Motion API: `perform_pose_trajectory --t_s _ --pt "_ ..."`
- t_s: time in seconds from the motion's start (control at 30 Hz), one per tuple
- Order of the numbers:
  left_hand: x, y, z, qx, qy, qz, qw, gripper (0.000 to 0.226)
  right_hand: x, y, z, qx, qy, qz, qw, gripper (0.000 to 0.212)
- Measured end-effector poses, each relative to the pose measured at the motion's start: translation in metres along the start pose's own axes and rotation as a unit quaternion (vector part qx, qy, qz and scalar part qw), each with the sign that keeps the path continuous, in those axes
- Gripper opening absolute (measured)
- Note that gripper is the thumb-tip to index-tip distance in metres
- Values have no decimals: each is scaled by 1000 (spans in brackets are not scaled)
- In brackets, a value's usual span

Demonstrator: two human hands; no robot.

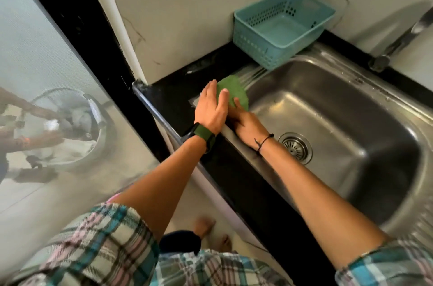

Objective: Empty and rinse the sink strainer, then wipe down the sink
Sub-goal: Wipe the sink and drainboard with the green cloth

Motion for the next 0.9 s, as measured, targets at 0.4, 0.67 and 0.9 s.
perform_pose_trajectory --t_s 0.4,0.67,0.9 --pt "-15 6 -1 -10 71 3 997 42 -52 169 11 50 19 95 994 46" --pt "-19 10 -5 -19 136 23 990 61 -32 125 -5 1 65 178 982 50" --pt "-17 10 -6 -12 157 16 987 51 -4 44 -17 -42 191 199 960 49"
Point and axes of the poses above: each hand's wrist, its own y-axis away from the middle knuckle, its own x-axis out of the palm, z = x × y, the point moved 4 cm from there along -y, towards the middle knuckle, and after that the axes turned 12 degrees about -x, right-handed, at the moved point
